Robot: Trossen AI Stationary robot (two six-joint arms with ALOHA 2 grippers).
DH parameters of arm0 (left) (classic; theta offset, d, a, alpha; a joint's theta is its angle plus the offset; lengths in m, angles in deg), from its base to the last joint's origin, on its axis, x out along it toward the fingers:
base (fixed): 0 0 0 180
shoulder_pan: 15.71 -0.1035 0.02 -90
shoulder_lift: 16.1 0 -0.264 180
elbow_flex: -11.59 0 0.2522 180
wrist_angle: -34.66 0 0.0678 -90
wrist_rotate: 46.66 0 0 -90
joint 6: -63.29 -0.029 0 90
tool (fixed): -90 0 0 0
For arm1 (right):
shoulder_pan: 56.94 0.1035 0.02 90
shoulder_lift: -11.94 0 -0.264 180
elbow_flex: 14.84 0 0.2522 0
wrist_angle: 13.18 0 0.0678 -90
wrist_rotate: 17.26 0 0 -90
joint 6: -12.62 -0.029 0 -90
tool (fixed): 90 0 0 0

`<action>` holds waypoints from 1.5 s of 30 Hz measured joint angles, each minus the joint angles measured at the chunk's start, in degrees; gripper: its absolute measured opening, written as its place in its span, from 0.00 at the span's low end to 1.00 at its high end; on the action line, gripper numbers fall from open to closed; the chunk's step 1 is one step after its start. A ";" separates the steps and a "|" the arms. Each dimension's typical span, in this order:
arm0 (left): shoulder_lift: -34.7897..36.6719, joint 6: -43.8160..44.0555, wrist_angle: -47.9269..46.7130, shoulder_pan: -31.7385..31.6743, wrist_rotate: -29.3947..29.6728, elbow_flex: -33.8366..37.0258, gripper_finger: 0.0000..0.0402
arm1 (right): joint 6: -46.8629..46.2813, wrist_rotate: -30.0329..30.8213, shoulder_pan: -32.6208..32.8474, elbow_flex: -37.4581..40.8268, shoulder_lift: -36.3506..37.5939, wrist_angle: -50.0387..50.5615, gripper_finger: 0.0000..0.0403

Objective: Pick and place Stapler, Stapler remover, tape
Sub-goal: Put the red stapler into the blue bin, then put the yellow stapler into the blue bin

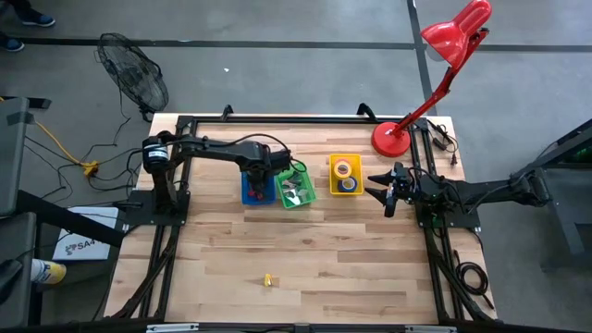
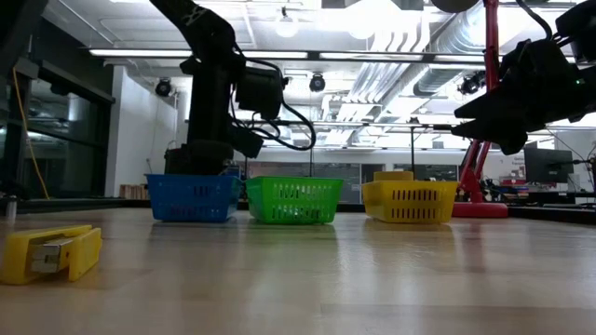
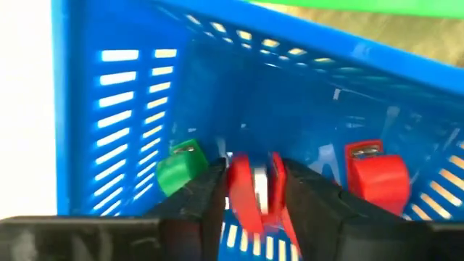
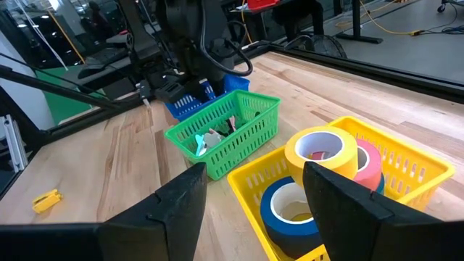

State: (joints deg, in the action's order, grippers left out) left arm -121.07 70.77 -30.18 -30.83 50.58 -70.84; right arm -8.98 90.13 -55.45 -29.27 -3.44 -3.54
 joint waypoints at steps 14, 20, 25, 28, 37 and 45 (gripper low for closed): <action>3.42 -1.09 -4.05 0.11 -1.08 0.00 0.41 | 0.00 0.00 -0.02 0.00 0.00 0.00 0.55; 7.85 -5.54 -6.49 0.55 -3.71 0.00 0.41 | 0.00 0.01 -0.01 -0.02 0.00 0.01 0.55; 11.55 -12.69 -6.52 2.22 -7.51 0.00 0.41 | 0.00 0.00 -0.02 -0.02 0.00 0.02 0.55; 13.08 -16.26 -5.33 4.33 -11.18 -0.01 0.41 | 0.00 0.00 0.00 -0.02 0.00 0.02 0.55; 13.57 -31.40 -0.63 14.26 -25.39 -0.02 0.41 | 0.00 0.02 -0.02 -0.02 0.01 0.01 0.55; 13.55 -40.94 7.97 24.24 -24.84 0.00 0.41 | 0.00 0.01 -0.01 -0.02 0.02 0.02 0.55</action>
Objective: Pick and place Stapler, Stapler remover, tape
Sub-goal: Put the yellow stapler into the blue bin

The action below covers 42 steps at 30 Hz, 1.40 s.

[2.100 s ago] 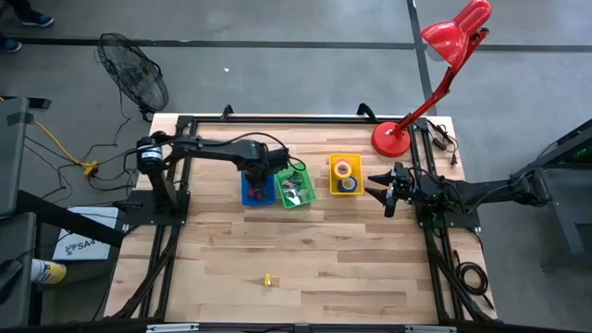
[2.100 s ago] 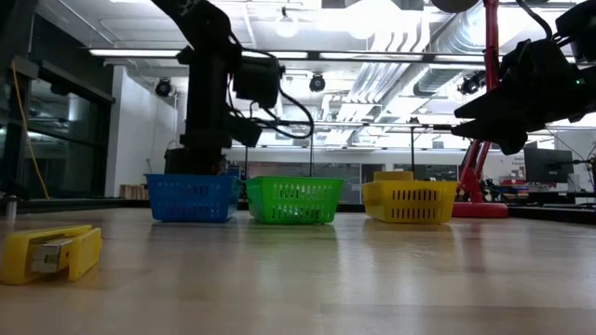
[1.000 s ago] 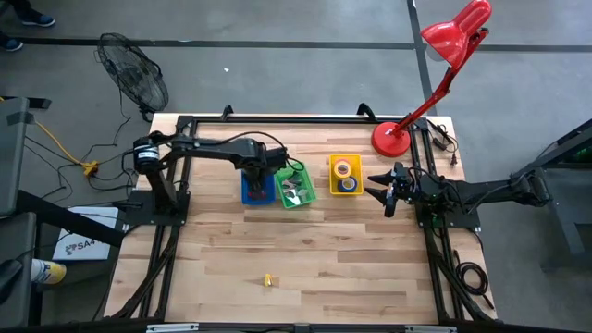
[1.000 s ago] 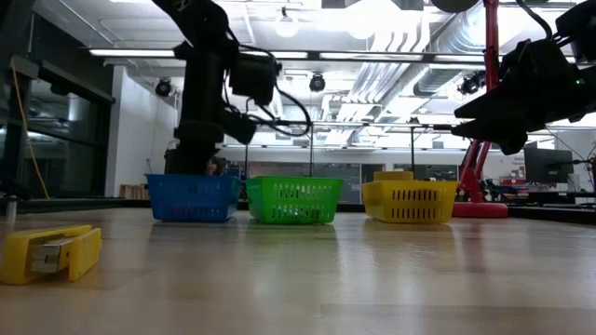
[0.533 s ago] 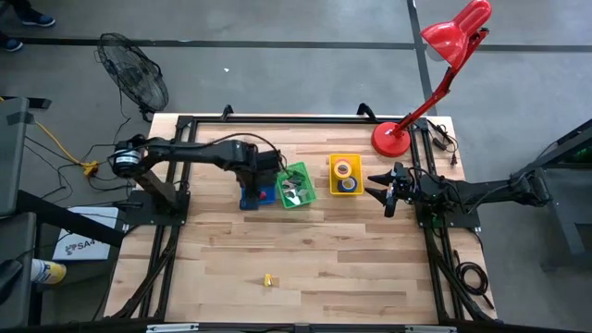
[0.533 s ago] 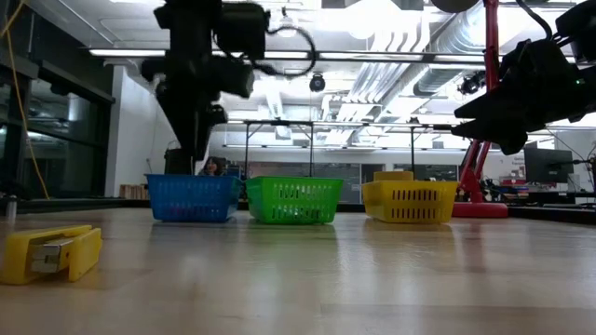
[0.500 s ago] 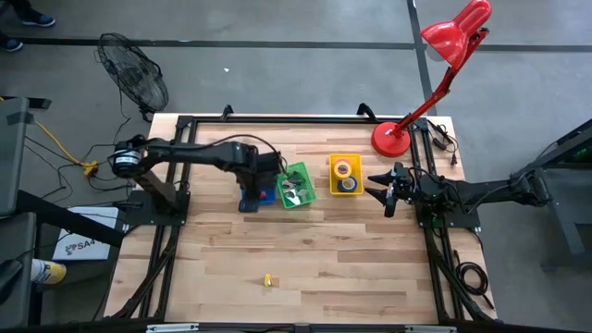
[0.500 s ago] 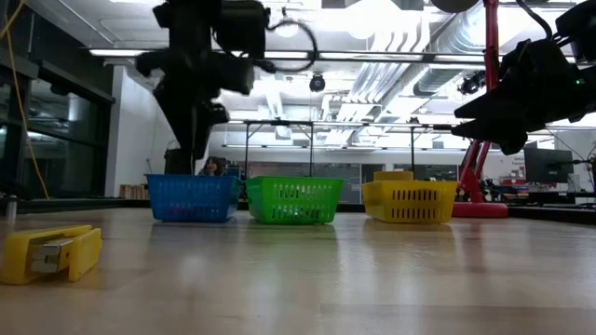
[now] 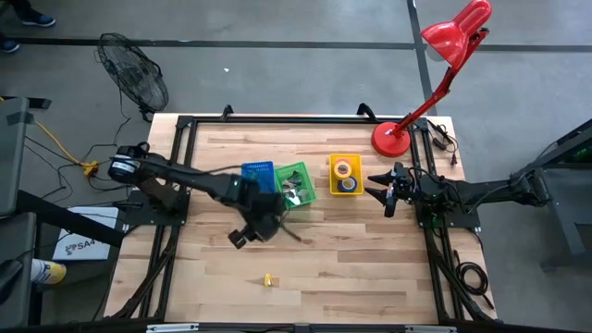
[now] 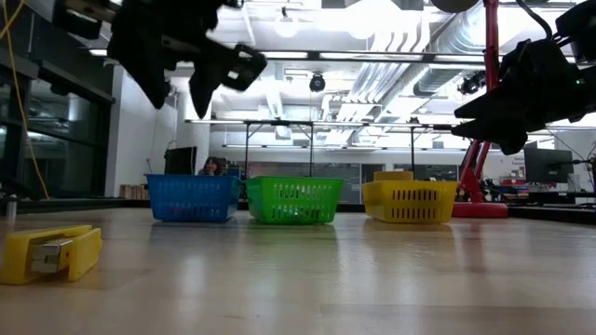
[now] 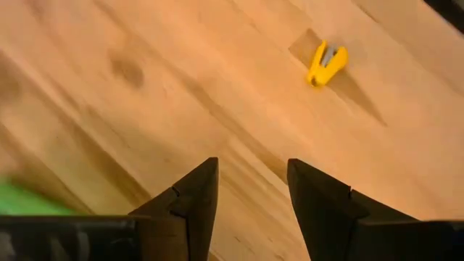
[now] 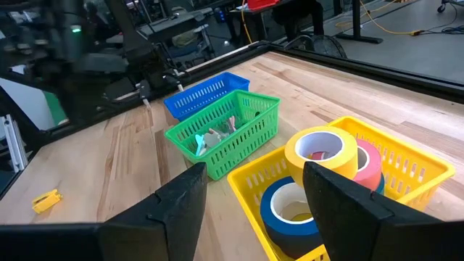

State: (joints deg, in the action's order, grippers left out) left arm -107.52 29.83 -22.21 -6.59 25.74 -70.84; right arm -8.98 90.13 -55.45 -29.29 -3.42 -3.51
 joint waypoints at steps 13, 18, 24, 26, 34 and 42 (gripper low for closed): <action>-0.35 -7.38 6.25 11.17 7.83 -0.02 0.41 | 0.00 0.00 -0.01 0.01 0.00 0.00 0.55; -0.89 -10.40 7.43 15.03 8.23 0.00 0.41 | 0.00 0.00 -0.01 0.01 0.00 0.00 0.55; -2.98 -11.78 11.18 18.22 10.72 0.02 0.41 | 0.00 0.02 -0.02 0.00 0.00 0.00 0.55; -4.15 -11.78 13.73 18.56 10.26 -0.10 0.41 | 0.00 0.00 -0.02 0.00 -0.02 -0.11 0.55; -8.50 -11.82 16.29 19.54 7.70 -0.07 0.41 | 0.00 0.02 -0.01 0.00 -0.39 -0.20 0.55; -11.28 -14.33 20.20 20.31 7.55 -0.02 0.41 | 0.00 0.02 -0.02 0.00 -0.31 -0.08 0.55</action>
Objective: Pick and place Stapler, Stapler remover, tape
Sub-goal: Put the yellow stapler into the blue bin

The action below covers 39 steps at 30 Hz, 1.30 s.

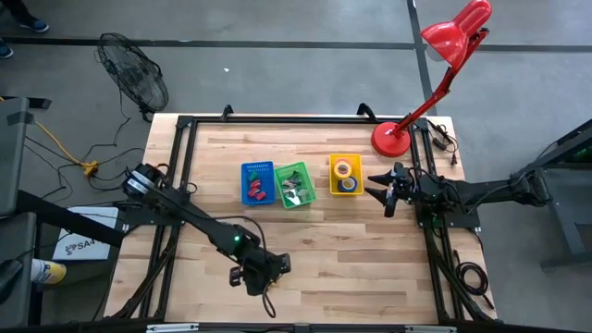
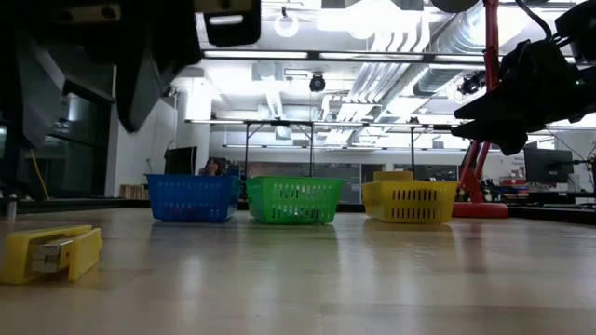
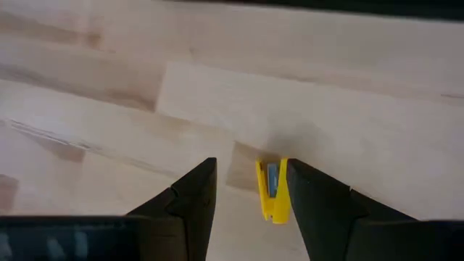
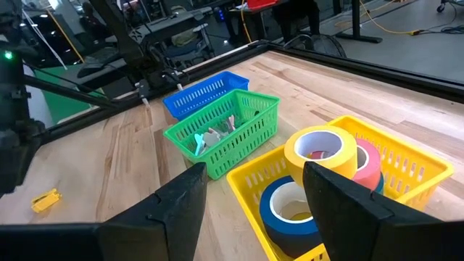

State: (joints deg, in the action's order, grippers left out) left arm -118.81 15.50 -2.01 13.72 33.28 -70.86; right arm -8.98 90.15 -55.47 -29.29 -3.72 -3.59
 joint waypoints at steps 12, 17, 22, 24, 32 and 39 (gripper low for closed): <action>-3.85 -1.71 -1.19 -0.02 -0.61 0.03 0.50 | 0.00 0.00 0.01 0.01 -0.09 -0.02 0.55; -4.60 -3.41 -0.74 -0.13 0.12 0.02 0.58 | 0.00 0.01 0.00 0.01 -0.09 -0.12 0.55; -5.59 -4.53 -0.55 -0.13 0.39 0.03 0.59 | 0.00 0.00 0.00 0.00 -0.09 -0.12 0.55; -5.89 -4.67 -0.82 -0.13 0.54 -0.02 0.59 | 0.00 0.00 0.02 0.00 -0.09 -0.12 0.55; -6.33 -4.82 -0.45 -0.13 0.98 0.02 0.59 | 0.00 0.00 0.01 0.01 -0.09 -0.12 0.55; -6.32 -4.92 -0.55 -0.15 1.94 0.02 0.59 | 0.00 0.00 0.00 0.00 -0.09 -0.14 0.55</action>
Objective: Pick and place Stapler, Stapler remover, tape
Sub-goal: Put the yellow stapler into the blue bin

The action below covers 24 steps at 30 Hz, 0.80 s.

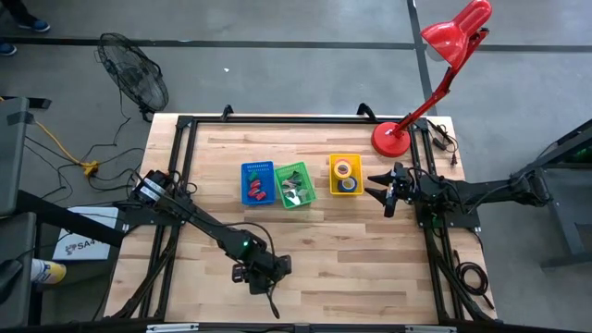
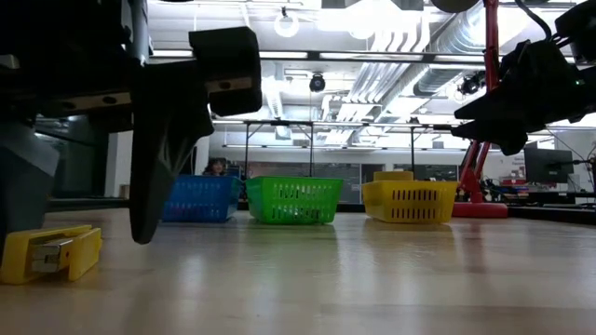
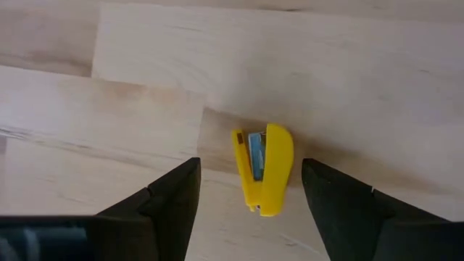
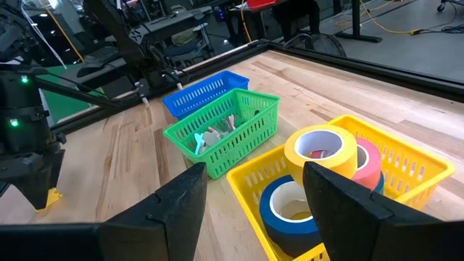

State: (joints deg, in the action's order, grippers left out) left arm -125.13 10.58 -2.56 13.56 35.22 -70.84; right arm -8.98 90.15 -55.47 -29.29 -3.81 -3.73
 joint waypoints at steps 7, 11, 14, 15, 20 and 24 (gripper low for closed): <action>0.01 0.50 0.04 0.00 -0.57 0.00 0.48 | 0.00 0.00 0.01 0.01 0.00 0.01 0.55; -0.01 0.62 0.04 0.00 -1.39 0.00 0.39 | 0.00 0.00 0.00 0.00 0.00 0.02 0.55; 0.00 0.66 0.04 0.00 -1.40 0.00 0.34 | 0.00 0.00 0.02 0.00 0.00 0.02 0.55; 0.01 0.66 0.04 0.00 -1.40 0.00 0.32 | 0.00 0.00 0.01 0.01 0.00 0.01 0.55; 0.01 0.68 0.05 0.00 -1.51 0.00 0.26 | 0.00 0.00 0.00 0.01 0.00 0.01 0.55; 0.01 1.82 0.09 0.00 -1.53 0.00 0.22 | 0.00 0.00 0.02 0.00 0.00 0.02 0.55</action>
State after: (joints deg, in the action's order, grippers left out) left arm -125.11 12.40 -2.48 13.56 33.69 -70.84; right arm -8.98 90.15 -55.45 -29.29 -3.81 -3.71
